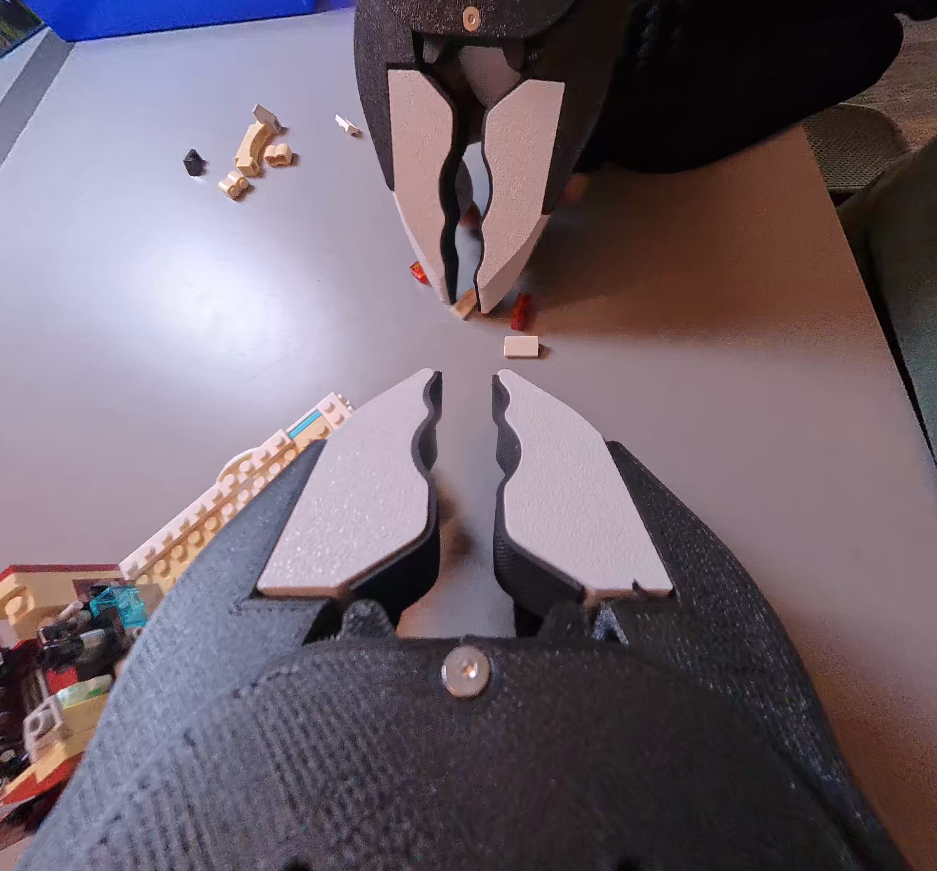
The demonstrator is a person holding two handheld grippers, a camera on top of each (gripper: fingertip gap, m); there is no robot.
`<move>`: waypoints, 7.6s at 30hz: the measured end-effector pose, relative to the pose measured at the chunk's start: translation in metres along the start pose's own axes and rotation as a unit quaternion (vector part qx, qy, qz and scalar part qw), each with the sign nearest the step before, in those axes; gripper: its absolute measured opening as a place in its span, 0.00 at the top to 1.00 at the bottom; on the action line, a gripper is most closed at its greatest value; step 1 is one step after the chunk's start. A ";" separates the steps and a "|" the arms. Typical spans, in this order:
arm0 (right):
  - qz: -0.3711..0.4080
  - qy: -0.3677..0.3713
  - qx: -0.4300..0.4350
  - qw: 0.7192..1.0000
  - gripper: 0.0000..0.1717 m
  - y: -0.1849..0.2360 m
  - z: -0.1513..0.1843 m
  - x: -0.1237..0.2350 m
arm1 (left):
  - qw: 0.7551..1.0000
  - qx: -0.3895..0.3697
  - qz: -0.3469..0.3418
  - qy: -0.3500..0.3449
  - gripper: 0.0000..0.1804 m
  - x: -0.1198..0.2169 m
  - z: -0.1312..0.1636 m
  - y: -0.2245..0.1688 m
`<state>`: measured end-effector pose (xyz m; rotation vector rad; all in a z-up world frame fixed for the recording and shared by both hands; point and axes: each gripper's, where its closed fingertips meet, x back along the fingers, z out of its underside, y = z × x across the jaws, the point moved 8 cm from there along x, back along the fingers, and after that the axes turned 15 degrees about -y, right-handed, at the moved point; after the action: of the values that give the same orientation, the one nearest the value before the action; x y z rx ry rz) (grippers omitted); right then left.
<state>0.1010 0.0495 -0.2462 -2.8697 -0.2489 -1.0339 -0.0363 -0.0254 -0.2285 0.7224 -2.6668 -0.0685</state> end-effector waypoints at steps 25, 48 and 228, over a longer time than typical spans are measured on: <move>0.061 -0.074 -0.124 0.988 0.95 -0.116 0.001 0.063 | 0.997 -0.023 -0.069 -0.022 0.91 0.047 0.018 0.000; 0.063 -0.008 -0.112 0.992 0.94 -0.113 0.014 0.023 | 0.997 -0.022 -0.068 -0.018 0.91 0.047 0.025 0.004; -0.123 -0.183 0.054 0.974 0.95 0.022 -0.025 -0.010 | 0.995 0.027 0.082 -0.047 0.72 0.028 0.025 -0.023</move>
<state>0.0815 0.0232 -0.2343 -2.9585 -0.6771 -0.4857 -0.0567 -0.0601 -0.2459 0.5255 -2.8168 0.0127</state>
